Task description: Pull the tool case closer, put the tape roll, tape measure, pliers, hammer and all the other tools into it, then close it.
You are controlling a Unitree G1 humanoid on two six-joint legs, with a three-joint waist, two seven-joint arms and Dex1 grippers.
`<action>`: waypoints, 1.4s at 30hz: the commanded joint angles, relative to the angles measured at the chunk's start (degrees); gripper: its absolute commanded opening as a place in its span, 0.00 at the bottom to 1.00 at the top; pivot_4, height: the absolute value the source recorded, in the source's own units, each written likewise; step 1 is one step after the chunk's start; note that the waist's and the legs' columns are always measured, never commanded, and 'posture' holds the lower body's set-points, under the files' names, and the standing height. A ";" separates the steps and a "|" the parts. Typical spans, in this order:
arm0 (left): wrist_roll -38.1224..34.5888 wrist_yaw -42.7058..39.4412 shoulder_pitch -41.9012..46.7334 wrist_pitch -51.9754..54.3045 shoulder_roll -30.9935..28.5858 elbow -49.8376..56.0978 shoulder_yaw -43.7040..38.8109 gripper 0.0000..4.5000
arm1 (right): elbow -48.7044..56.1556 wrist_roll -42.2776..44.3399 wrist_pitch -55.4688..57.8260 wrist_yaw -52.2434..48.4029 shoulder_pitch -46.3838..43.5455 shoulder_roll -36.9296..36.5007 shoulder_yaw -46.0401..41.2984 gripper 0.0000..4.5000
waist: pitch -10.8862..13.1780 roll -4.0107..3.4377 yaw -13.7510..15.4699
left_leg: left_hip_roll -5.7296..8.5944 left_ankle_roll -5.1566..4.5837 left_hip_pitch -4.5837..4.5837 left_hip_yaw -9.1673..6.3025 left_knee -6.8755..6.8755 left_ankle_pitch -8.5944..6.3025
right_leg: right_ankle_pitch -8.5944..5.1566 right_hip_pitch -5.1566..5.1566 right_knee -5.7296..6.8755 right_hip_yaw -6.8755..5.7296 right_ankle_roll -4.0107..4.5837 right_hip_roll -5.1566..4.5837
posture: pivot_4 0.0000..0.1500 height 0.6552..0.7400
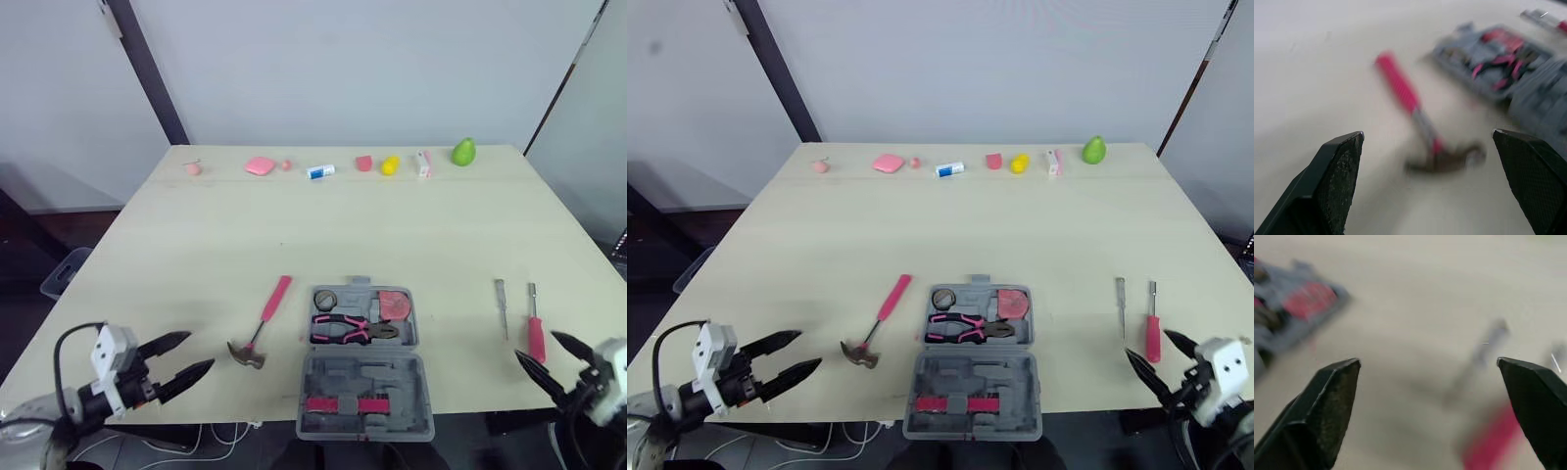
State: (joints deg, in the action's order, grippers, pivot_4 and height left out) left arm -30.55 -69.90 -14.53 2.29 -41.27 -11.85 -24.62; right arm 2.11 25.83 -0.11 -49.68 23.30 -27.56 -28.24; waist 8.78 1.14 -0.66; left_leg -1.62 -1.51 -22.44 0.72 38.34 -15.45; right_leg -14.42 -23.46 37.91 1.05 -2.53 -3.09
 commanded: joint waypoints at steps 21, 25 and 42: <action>3.39 -3.97 4.06 -0.59 -3.77 3.92 4.24 1.00 | 9.80 8.60 9.81 -0.85 4.95 -5.03 -2.35 0.99 | -0.01 0.01 0.16 | -0.29 0.02 0.24 0.40 -0.03 -0.01 | 0.11 -0.01 0.00 0.26 0.06 -0.17 | 1.00 1.00; 5.17 -5.95 7.64 -0.57 -5.38 4.54 8.42 1.00 | 13.83 8.15 13.88 -1.04 1.65 -8.23 1.24 0.99 | 0.02 -0.04 -0.10 | -0.30 0.02 0.21 0.48 -0.12 -0.02 | 0.12 -0.04 -0.07 0.31 0.09 0.08 | 1.00 1.00; 13.53 -16.11 27.94 -4.21 -5.26 -5.78 25.11 0.45 | 2.80 -7.39 9.49 -11.19 -22.51 -15.72 25.72 0.10 | 0.07 0.04 0.05 | -0.01 0.00 -0.14 0.41 -0.01 -0.01 | 0.25 -0.17 -0.07 0.09 -0.12 0.33 | 1.00 1.00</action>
State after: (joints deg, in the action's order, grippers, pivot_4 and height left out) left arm -17.84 -84.79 12.59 -0.97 -46.53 -17.47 -0.66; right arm 5.45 19.80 11.19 -59.53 1.90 -42.71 -3.74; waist 8.85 1.17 -0.61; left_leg -1.62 -1.51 -22.59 1.12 38.33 -15.46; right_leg -14.17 -23.63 37.84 1.12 -2.66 -2.75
